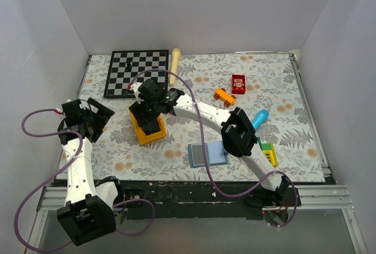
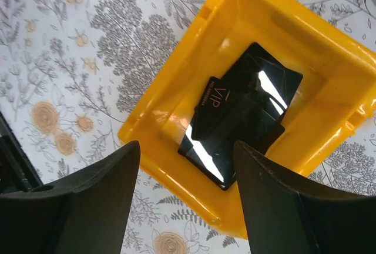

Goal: Put the credit cards into the card holder
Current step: Move the storage box to the center of the board.

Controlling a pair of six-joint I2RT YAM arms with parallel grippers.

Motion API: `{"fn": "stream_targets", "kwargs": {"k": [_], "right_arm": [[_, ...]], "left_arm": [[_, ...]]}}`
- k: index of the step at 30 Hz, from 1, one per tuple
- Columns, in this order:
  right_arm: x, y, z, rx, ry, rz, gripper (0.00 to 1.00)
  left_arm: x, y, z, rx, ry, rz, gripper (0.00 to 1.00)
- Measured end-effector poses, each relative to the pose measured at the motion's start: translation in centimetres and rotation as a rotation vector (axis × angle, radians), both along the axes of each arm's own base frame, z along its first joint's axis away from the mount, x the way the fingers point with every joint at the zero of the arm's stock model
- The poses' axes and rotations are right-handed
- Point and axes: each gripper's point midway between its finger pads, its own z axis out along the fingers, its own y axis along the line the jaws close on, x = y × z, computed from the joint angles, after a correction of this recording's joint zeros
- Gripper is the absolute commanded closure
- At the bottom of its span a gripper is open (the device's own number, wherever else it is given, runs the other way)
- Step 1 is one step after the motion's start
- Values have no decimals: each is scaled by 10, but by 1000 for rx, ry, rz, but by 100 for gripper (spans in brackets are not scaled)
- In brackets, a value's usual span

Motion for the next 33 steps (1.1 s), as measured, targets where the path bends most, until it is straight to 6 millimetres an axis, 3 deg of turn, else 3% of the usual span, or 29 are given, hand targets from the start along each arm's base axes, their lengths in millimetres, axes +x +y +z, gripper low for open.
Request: {"fn": "stream_targets", "kwargs": {"k": [7,25,33], "right_arm": [[-2,-18,-35,-100,1,3,23],[10,-17,-56,-160,-70,5,18],[14,-38,-84,-265,-123,-30,20]], "left_arm": [[3,-1,1,-2,-9,-13,2],[7,-8,1,-28,-30,-50,2],[6,-13,-3,-49,-28,-68,2]]}}
